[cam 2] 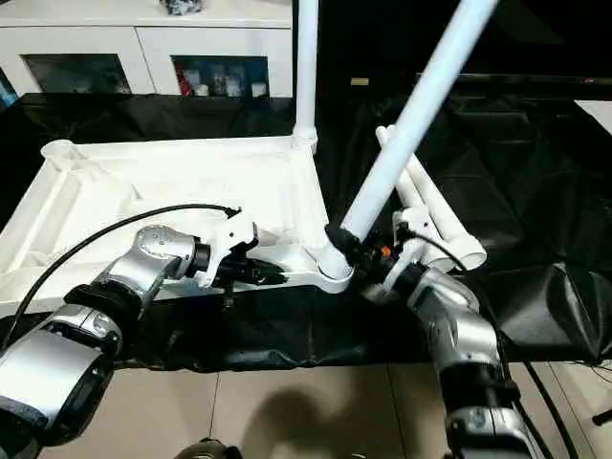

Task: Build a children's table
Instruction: Insert table leg to table base

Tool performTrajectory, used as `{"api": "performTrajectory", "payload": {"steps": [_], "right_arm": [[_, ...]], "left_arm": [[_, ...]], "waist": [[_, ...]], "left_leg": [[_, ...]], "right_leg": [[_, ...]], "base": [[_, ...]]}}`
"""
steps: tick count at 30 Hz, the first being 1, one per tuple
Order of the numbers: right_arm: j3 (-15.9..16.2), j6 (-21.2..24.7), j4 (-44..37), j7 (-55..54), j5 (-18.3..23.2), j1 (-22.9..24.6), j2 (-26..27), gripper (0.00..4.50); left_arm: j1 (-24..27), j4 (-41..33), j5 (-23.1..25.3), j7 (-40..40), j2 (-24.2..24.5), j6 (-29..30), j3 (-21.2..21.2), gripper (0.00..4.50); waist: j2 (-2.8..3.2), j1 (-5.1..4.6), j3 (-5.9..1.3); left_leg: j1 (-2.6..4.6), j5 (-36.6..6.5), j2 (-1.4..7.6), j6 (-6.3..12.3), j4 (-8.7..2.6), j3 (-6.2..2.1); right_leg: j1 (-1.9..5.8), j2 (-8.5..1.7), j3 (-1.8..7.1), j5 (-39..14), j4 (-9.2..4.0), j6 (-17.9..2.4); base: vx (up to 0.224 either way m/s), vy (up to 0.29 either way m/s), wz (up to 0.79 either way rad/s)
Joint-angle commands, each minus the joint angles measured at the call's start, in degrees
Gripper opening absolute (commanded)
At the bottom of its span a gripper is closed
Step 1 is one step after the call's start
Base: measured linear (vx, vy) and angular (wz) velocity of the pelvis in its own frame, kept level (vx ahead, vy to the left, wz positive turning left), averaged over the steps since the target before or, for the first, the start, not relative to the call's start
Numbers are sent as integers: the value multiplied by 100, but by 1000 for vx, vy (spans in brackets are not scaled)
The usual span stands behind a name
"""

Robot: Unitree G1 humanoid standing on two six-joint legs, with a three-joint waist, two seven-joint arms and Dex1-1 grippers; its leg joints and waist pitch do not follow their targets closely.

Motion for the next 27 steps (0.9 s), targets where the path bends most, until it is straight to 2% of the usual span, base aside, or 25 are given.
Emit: {"api": "performTrajectory", "payload": {"steps": [1,4,8,14,15,16,17,18,19,24,27], "right_arm": [[145,141,262,-208,-468,306,-117,188],[187,107,107,-225,-496,393,-131,188],[447,117,-118,-222,-642,410,-211,188],[837,259,164,-1,-952,-5,-315,188],[904,305,189,47,-987,-54,-338,188],[1039,329,250,184,-1061,-123,-376,188],[1138,337,285,266,-1101,-165,-407,188],[1217,360,316,370,-1109,-198,-421,188],[1253,373,332,429,-1108,-214,-425,188],[1330,300,380,590,-1095,-185,-382,188],[1322,257,365,717,-1023,-132,-321,188]], "left_arm": [[-13,-33,-80,172,26,-31,236,0],[-32,-16,-73,212,11,-34,234,0],[-41,0,-44,230,-3,-67,211,0],[-33,-15,-4,144,4,-94,174,0],[-32,-19,2,134,6,-95,170,0],[-27,-34,6,116,18,-91,166,0],[-23,-43,8,105,26,-89,164,0],[-18,-54,14,91,41,-88,158,0],[-14,-60,17,83,51,-89,154,0],[6,-107,3,-36,116,-82,150,0],[26,-161,-36,-278,163,-97,171,0]], "waist": [[-64,8,-397],[-64,6,-396],[-52,-3,-403],[-63,-41,-381],[-103,-54,-381],[-90,-52,-383],[-105,-55,-384],[-149,-65,-381],[-129,-59,-380],[-149,-56,-394],[-124,-48,-395]], "left_leg": [[148,-1725,356,86,-461,-203],[162,-1800,359,66,-470,-213],[148,-1738,361,89,-479,-211],[135,-1844,351,56,-483,-218],[149,-1886,356,60,-485,-216],[145,-1875,353,61,-479,-221],[136,-1837,355,74,-481,-223],[136,-1825,358,87,-483,-212],[141,-1824,358,91,-477,-213],[143,-1900,368,71,-497,-213],[142,-1939,370,53,-504,-219]], "right_leg": [[217,-462,258,-1939,-525,-1226],[204,-464,264,-2106,-543,-1164],[209,-447,269,-1835,-521,-1202],[208,-451,261,-2123,-544,-1152],[200,-448,264,-2166,-556,-1146],[204,-456,267,-2152,-544,-1154],[210,-460,263,-2135,-536,-1167],[203,-448,262,-2124,-542,-1160],[196,-459,269,-2123,-542,-1168],[199,-455,269,-1935,-525,-1214],[207,-461,269,-1989,-534,-1209]], "base": [[0,0,0],[0,0,0],[0,0,0],[0,0,0],[0,0,0],[0,0,0],[0,0,0],[0,0,0],[0,0,0],[0,0,0],[0,0,0]]}}
